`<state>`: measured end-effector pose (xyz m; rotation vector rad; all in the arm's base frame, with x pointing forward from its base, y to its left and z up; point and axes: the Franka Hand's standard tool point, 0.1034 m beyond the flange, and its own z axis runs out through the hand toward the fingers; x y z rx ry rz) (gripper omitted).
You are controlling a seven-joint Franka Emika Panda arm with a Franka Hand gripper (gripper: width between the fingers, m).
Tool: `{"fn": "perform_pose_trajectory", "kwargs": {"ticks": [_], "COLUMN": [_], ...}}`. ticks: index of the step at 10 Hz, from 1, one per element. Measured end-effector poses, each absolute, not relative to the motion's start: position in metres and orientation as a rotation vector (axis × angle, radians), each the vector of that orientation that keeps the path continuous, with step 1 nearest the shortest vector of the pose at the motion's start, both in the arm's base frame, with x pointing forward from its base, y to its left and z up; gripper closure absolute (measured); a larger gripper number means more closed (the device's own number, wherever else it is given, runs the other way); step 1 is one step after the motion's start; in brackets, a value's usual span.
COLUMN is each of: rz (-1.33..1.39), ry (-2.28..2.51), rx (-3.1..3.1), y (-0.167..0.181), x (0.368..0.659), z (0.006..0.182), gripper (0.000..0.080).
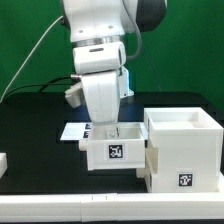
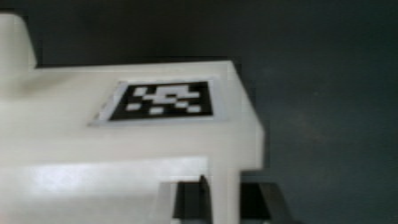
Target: Assemble drawer
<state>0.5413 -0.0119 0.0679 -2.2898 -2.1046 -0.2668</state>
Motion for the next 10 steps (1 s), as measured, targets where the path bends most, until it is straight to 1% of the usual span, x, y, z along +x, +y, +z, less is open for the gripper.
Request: {"fn": "perform_pose_trajectory", "kwargs": {"ticks": [3, 5, 8, 10], "rz": [-0.259, -0.271, -0.268, -0.262], "ry": [-2.098, -2.139, -2.113, -2.093], "rx": [-2.289, -2.267, -2.276, -2.28], "y": [-0.013, -0.007, 0.006, 0.008], "x": [0.539, 0.545, 0.543, 0.541], "z": [0.065, 0.068, 0.063, 0.058], "gripper": [0.0762, 0.0762, 0.0762, 0.0763]}}
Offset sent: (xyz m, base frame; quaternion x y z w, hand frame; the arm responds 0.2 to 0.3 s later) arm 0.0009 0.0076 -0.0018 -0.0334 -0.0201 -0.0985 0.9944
